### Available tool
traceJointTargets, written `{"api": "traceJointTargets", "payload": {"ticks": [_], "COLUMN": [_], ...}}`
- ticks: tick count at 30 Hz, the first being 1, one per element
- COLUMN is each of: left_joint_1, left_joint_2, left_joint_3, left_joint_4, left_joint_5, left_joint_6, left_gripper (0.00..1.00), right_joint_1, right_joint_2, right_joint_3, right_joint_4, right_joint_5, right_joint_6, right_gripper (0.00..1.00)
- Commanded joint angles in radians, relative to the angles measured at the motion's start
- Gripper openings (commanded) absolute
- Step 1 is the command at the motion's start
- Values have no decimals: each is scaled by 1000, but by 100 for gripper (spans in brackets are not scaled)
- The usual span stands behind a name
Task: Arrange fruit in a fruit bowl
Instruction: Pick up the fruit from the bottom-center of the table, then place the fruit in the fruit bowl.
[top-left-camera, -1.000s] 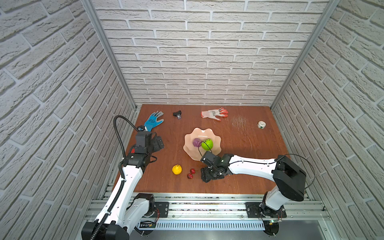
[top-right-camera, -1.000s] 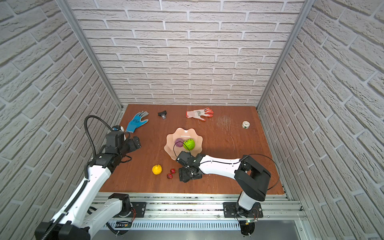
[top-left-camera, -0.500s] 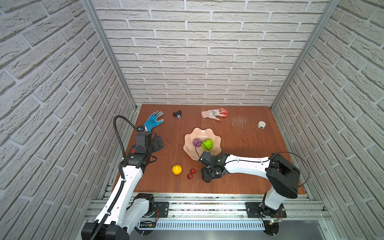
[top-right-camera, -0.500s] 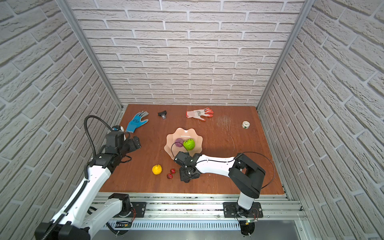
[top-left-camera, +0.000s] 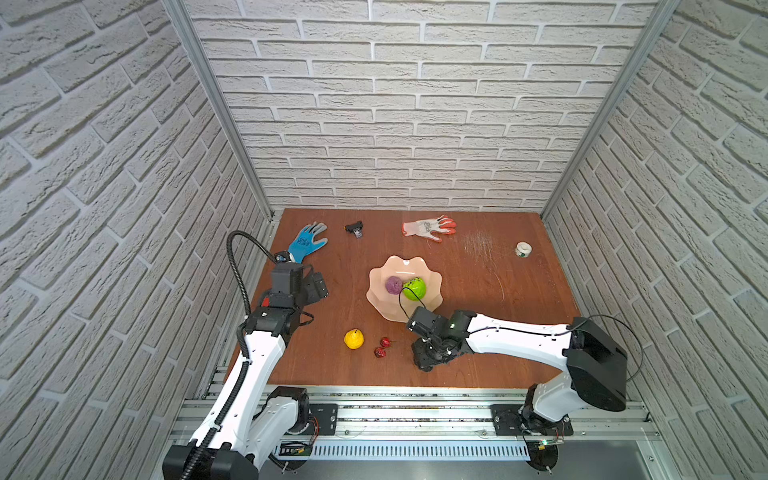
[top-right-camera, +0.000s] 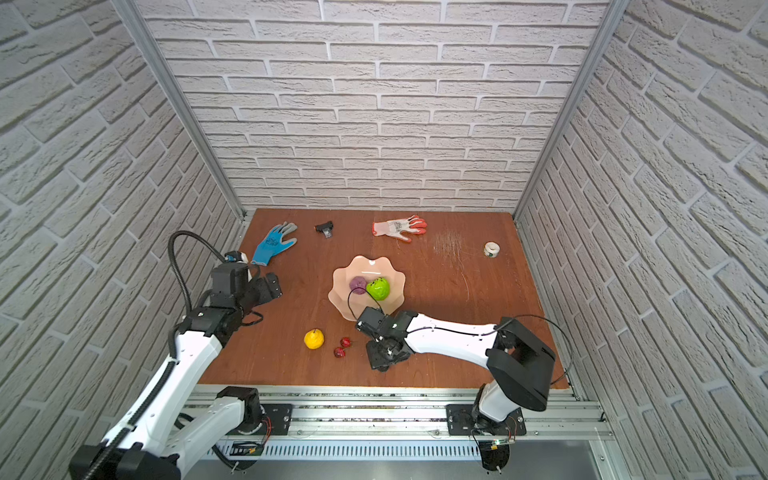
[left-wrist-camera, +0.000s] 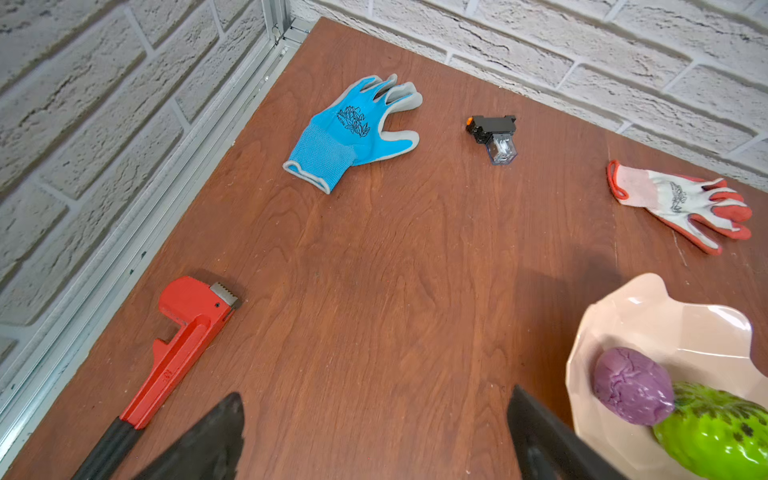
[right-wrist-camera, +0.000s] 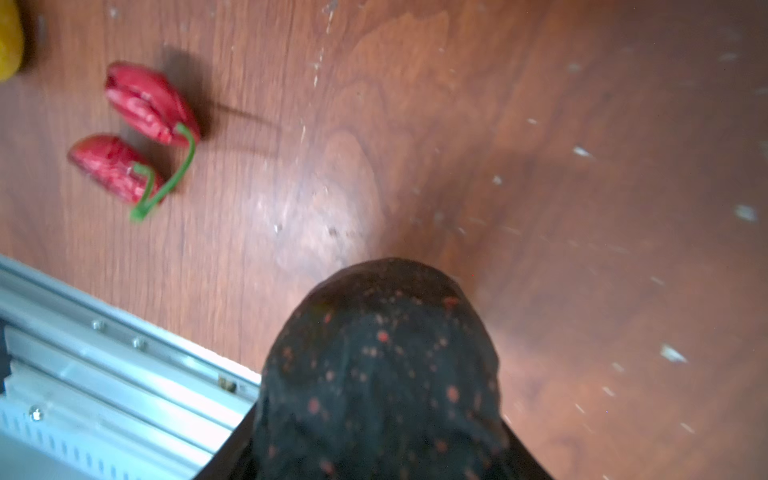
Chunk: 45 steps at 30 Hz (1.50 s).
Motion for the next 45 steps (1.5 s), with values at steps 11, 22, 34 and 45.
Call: {"api": "traceJointTargets", "payload": {"ticks": [11,22,34,45], "left_joint_1": [7,16,16,16], "left_joint_2": [-42,-92,-47,-46], "left_joint_3": [-13,-5,12,13], "left_joint_4": [3,-39,-22,-25], "left_joint_5": [-10,-36,-15,-18], "left_joint_6": [-13,-1,-9,-11], "left_gripper": [98,98,98,98], "right_joint_1": [-84,-199,-213,-212], "right_joint_2": [141,408,522,577], "right_joint_3": [503,687,729,777], "right_joint_4": [-245,-192,-231,-300], "right_joint_5": [79,-40,22,161], "right_joint_6": [-431,-565,-633,-683], "right_gripper": [47,48,50,51]}}
